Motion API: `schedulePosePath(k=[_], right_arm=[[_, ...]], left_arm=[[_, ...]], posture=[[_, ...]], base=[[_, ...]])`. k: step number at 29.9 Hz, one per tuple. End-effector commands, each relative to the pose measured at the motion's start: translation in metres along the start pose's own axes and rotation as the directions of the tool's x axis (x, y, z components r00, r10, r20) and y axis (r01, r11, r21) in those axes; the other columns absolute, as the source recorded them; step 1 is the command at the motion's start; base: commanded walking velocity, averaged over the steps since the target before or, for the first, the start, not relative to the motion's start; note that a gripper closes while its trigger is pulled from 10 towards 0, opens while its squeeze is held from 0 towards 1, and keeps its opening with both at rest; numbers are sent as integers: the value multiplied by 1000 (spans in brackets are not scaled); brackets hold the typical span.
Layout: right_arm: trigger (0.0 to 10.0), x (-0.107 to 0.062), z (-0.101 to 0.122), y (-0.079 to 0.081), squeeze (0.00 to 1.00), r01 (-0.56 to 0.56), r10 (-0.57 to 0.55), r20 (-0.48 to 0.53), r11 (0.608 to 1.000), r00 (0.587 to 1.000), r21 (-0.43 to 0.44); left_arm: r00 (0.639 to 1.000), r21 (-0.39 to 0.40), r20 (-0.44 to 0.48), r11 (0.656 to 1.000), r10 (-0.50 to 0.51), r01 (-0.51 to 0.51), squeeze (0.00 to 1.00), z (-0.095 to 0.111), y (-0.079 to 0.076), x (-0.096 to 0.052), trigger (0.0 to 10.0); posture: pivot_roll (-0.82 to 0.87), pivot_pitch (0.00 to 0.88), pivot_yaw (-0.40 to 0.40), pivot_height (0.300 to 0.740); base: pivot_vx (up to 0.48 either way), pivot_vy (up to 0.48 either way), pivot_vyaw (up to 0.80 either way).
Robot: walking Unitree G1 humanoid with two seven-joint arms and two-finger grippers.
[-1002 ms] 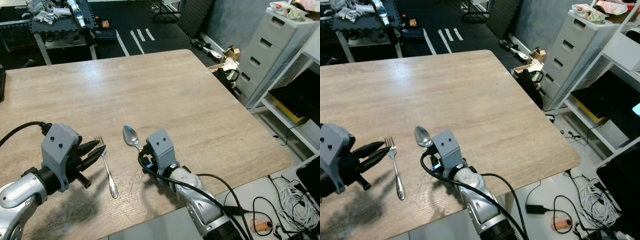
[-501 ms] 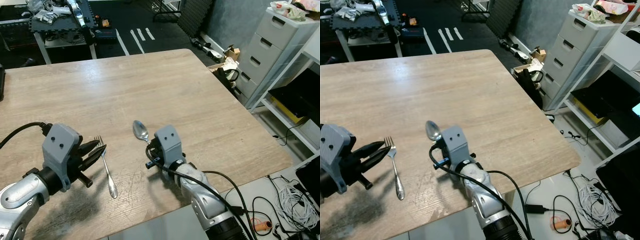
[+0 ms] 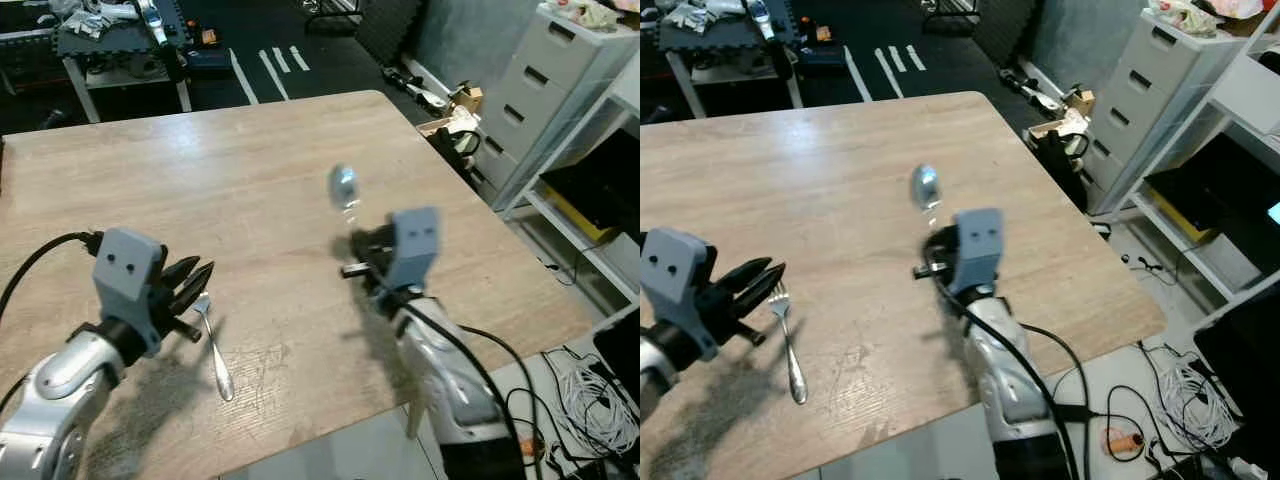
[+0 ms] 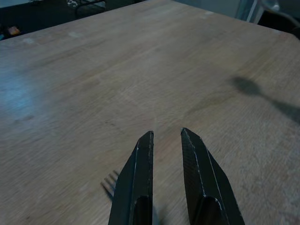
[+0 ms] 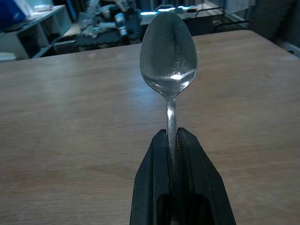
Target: Setting the table
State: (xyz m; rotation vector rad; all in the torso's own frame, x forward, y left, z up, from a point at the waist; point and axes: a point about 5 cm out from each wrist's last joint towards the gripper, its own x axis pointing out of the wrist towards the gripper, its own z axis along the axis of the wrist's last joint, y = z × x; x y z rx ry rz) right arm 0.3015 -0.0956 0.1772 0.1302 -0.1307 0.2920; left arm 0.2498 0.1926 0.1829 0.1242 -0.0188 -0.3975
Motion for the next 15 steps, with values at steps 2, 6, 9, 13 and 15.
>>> schedulePosePath(k=[2, 6, 9, 13, 15], right_arm=[[10000, -13, 3, -5, 0, 54, -53, 42, 998, 998, -44], [10000, -26, -3, -13, 0, 127, -125, 34, 991, 992, -53], [10000, -40, -13, -23, 0, 192, -192, 4, 979, 981, -69], [10000, -49, -20, -34, 0, 262, -263, -15, 964, 965, -52], [10000, -49, -21, -35, 0, 268, -269, -14, 962, 963, -50]], left_arm=[[996, -16, -59, 998, 60, -61, 0, -13, 0, 7, 10000], [991, -46, -62, 991, 119, -122, 0, -19, -1, 15, 10000], [989, -17, -58, 990, 135, -137, 0, -20, -7, 22, 10000], [994, -26, -43, 994, 101, -102, 0, -19, -20, 25, 10000], [994, -18, -41, 995, 98, -98, 0, -19, -21, 26, 10000]], posture=[[64, 66, 13, 740], [54, 61, 21, 740], [33, 60, 31, 740], [23, 60, 44, 740], [23, 59, 44, 740]], base=[[0, 0, 0], [0, 0, 0], [0, 0, 0], [0, 0, 0], [0, 0, 0]])
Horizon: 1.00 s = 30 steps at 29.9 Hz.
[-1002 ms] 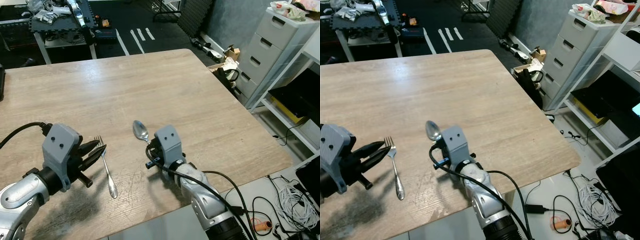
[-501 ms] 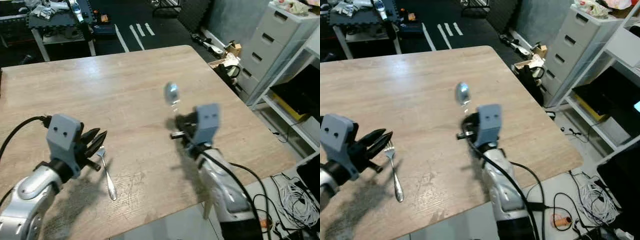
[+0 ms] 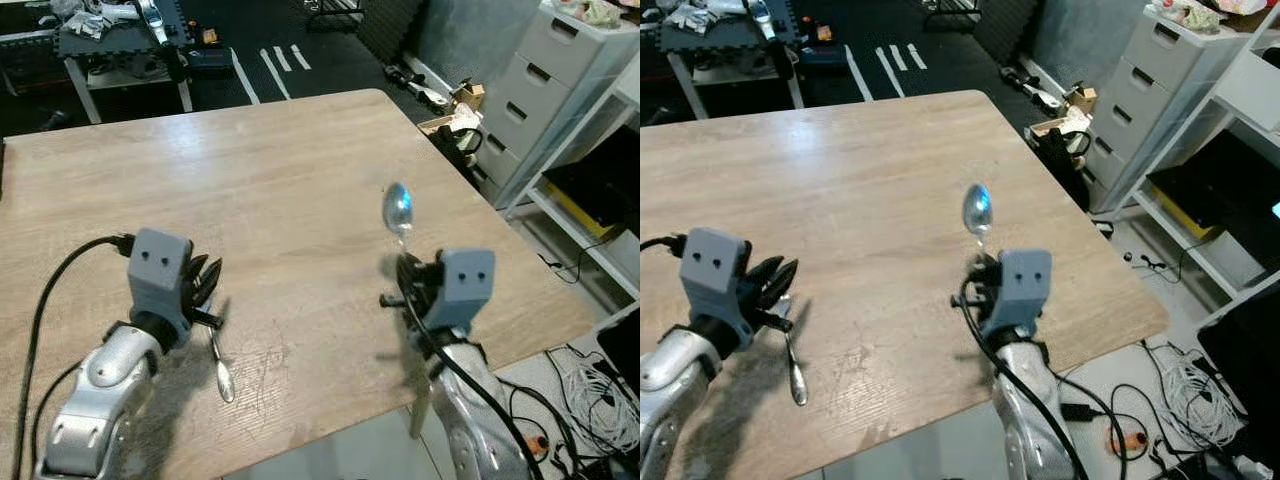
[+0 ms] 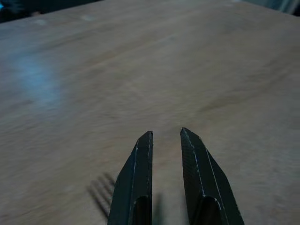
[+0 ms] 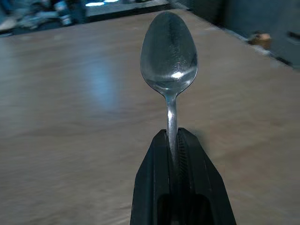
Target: Setting the table
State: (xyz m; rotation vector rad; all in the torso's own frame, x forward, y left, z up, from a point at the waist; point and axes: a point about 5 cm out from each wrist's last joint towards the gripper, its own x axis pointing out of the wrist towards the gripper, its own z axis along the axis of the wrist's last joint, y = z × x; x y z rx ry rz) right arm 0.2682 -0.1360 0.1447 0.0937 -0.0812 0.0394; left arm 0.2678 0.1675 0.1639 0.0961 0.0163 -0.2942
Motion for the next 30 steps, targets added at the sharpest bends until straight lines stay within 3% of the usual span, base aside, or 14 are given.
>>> schedulePosePath(k=[1, 11, 30], right_arm=[[10000, 1, 2, -2, 0, 22, -22, 22, 1000, 1000, 5], [10000, 12, 6, 6, 0, 8, -9, 41, 1000, 999, 11], [10000, 11, 0, 4, 0, 22, -22, 19, 1000, 1000, 14]], left_arm=[[1000, 17, -4, 1000, -1, 1, 0, -2, -4, 0, 10000], [1000, 5, 15, 1000, 23, -23, 0, -2, -10, 5, 10000], [1000, -3, 16, 1000, 21, -21, 0, -3, -11, 4, 10000]], posture=[[24, 59, 47, 740], [31, 59, 41, 740], [32, 63, 45, 740]], base=[[0, 0, 0], [0, 0, 0], [-299, 0, 0]])
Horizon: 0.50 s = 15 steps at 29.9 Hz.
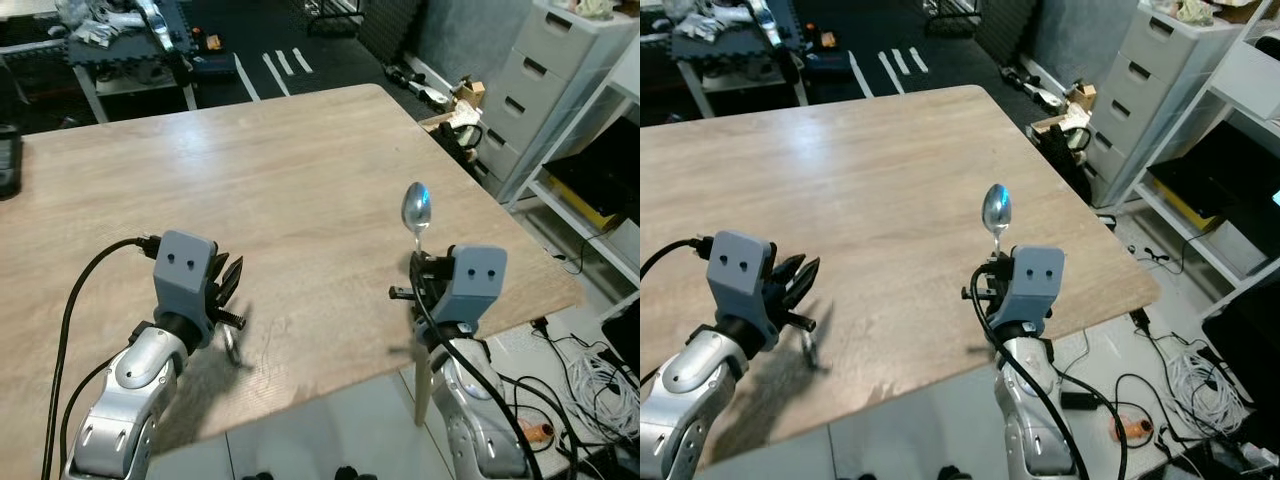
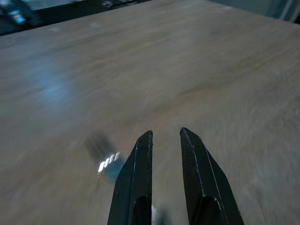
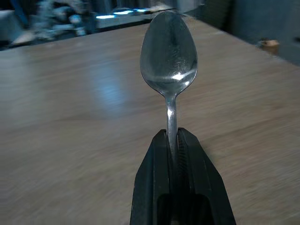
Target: Setting the table
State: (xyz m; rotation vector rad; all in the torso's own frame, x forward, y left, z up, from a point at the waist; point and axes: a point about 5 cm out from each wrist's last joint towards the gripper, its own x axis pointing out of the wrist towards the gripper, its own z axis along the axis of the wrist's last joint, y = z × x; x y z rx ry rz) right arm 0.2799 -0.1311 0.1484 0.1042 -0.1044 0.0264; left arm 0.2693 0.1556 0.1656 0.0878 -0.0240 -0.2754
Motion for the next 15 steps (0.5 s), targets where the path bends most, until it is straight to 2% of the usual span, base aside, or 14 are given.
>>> schedulePosePath(k=[1, 15], right_arm=[[10000, -1, -3, -1, 0, 10, -10, -5, 1000, 1000, 4], [10000, -1, -4, -2, 0, 13, -13, -8, 1000, 1000, 3]], left_arm=[[1000, -1, -24, 1000, 0, 0, 0, -6, -1, -1, 10000], [1000, -3, -21, 1000, -3, 3, 0, -5, -1, -1, 10000]], posture=[[32, 63, 45, 740], [29, 64, 46, 740]], base=[[-270, 0, 0], [-262, 0, 0]])
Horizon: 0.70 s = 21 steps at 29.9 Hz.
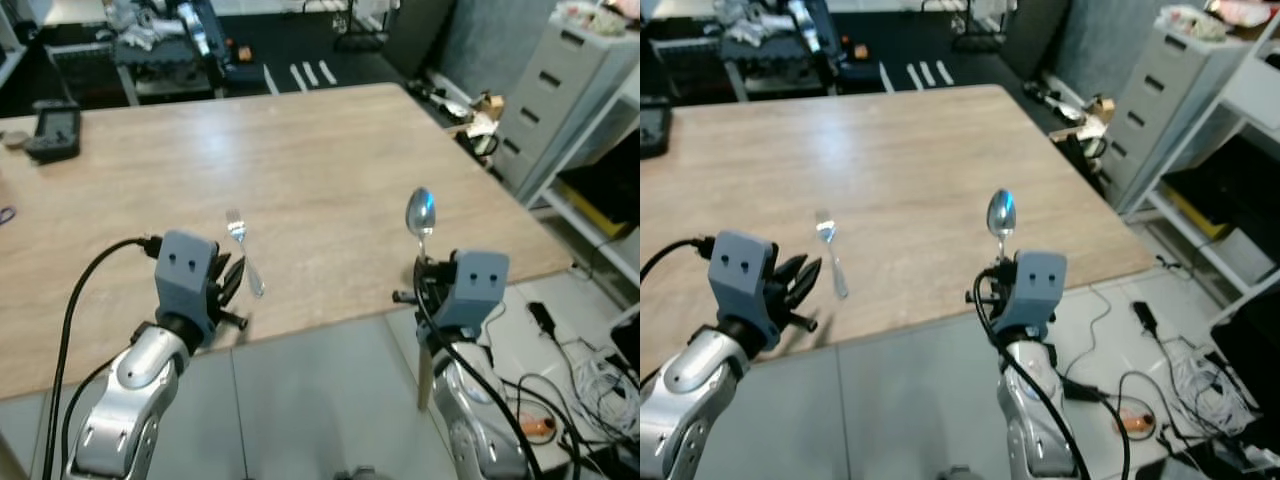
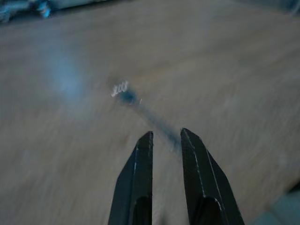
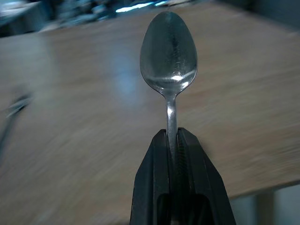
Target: Setting the table
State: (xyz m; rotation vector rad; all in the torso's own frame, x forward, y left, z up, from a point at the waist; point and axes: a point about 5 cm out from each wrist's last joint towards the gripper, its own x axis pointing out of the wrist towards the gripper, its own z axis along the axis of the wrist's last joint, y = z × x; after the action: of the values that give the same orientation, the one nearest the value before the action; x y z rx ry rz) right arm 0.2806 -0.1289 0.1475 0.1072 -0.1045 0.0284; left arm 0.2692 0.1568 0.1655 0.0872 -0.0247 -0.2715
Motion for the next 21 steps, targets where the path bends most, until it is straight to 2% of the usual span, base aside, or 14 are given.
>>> schedulePosePath(k=[1, 21], right_arm=[[10000, -2, -3, -4, 0, 15, -15, -8, 1000, 1000, -1], [10000, -2, -5, -3, 0, 16, -16, -14, 1000, 1000, -3]], left_arm=[[1000, -3, -21, 1000, -6, 6, 0, -5, -2, 0, 10000], [1000, -7, -18, 1000, -9, 9, 0, -5, -4, 1, 10000]], posture=[[29, 63, 46, 740], [28, 64, 48, 740]], base=[[-240, 0, 0], [0, 0, 0]])
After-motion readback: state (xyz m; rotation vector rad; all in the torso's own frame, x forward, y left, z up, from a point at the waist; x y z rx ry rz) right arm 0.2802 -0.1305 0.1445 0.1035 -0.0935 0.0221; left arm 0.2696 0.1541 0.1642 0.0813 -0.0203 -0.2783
